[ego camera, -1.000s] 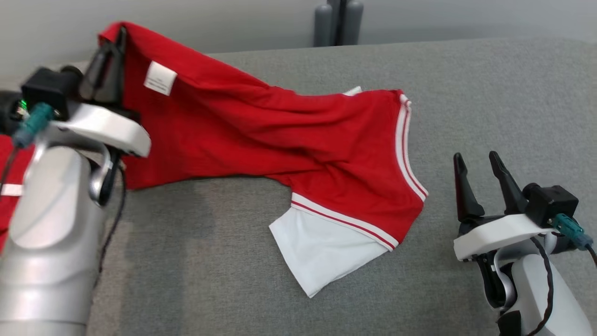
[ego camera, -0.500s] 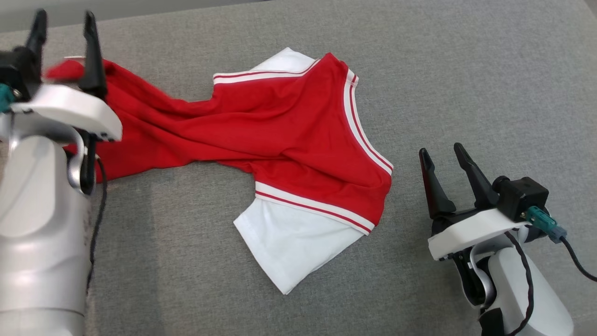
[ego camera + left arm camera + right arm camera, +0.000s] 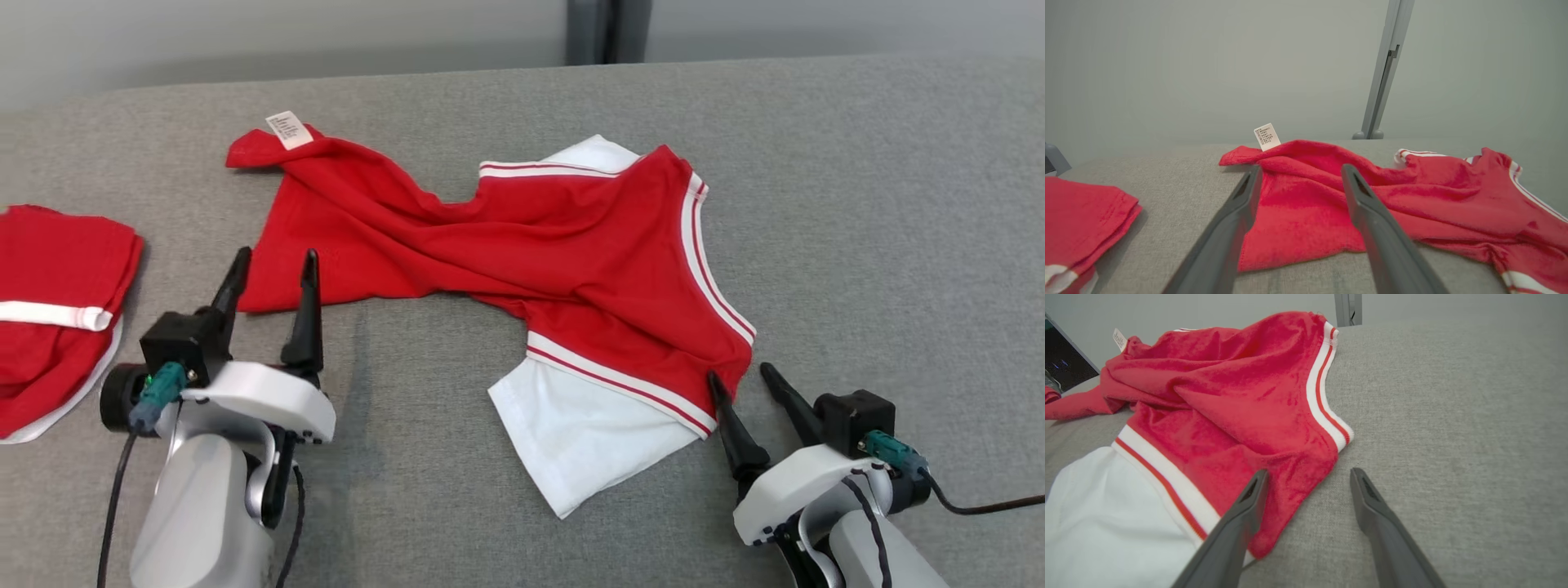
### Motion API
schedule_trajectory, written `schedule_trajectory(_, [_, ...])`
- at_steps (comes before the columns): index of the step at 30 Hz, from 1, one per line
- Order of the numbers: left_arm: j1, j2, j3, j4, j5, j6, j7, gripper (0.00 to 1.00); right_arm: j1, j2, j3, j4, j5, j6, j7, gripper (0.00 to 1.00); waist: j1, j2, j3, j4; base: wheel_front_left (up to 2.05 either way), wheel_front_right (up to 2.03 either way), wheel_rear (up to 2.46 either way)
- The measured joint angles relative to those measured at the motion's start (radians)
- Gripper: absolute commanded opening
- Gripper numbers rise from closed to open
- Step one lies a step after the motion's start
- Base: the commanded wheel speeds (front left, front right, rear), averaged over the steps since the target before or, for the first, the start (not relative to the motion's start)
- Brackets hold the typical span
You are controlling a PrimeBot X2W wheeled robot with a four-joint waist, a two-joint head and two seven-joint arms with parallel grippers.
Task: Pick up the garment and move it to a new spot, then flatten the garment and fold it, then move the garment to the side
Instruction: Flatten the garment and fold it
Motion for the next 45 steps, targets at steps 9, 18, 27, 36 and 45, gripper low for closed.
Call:
schedule_trajectory(9, [0.178,-0.005,-0.079,-0.124,-0.110,0.030,0.000,1.00,-0.001,0.000,-0.011,0.091,-0.002,0.000,0.000,0.00,0.0000,0.0000,-0.053,0.083,0.00,0.00,0.00])
schedule_trajectory(18, [0.297,-0.006,-0.144,-0.141,-0.125,0.052,0.000,1.00,0.003,-0.017,-0.194,0.080,-0.101,0.000,0.000,0.00,0.0000,0.0000,-0.108,0.114,0.00,0.00,0.00])
schedule_trajectory(27, [0.329,-0.006,-0.237,-0.114,-0.132,0.044,0.000,1.00,-0.002,-0.153,-0.397,0.093,-0.193,0.000,0.000,0.00,0.0000,0.0000,-0.119,0.135,0.00,0.00,0.00])
schedule_trajectory(36, [0.309,-0.006,-0.297,-0.106,-0.168,0.042,0.000,1.00,-0.041,-0.117,-0.481,0.039,-0.229,0.000,0.000,1.00,0.0000,0.0000,-0.081,0.094,0.00,0.00,0.00])
schedule_trajectory(45, [0.193,-0.006,-0.330,-0.053,-0.228,0.043,0.000,1.00,-0.042,-0.032,-0.389,-0.079,-0.193,0.000,0.000,1.00,0.0000,0.0000,0.003,0.005,0.00,0.00,0.00])
